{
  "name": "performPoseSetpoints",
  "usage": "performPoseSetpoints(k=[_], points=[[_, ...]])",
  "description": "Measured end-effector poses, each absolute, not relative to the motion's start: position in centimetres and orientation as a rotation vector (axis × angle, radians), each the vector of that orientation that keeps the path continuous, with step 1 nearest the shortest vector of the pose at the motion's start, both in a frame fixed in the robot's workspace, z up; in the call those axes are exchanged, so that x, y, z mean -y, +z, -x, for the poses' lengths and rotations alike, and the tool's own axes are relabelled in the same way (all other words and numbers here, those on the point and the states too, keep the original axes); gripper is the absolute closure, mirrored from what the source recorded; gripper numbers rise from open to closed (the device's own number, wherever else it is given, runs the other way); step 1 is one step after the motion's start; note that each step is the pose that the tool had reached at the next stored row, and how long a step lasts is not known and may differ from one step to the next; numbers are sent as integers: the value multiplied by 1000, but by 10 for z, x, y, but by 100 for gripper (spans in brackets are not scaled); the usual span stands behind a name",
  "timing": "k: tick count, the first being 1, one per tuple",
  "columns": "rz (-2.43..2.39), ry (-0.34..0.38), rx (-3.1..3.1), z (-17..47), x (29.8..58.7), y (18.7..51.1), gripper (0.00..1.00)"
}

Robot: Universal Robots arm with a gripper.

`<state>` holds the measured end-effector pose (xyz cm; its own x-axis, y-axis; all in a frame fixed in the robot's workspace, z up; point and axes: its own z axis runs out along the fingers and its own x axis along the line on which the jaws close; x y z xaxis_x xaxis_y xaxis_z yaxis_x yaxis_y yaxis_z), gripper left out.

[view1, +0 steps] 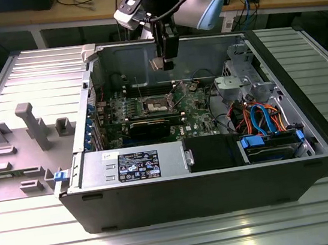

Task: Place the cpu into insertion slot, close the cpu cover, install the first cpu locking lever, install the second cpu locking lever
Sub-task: 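Place the cpu into insertion slot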

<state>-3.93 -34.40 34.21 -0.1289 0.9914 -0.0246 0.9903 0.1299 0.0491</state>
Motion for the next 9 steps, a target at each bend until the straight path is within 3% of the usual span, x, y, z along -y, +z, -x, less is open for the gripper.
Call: performPoseSetpoints(k=[9], points=[[-2098, 30, -2269, 39, 344, 342, 46]])
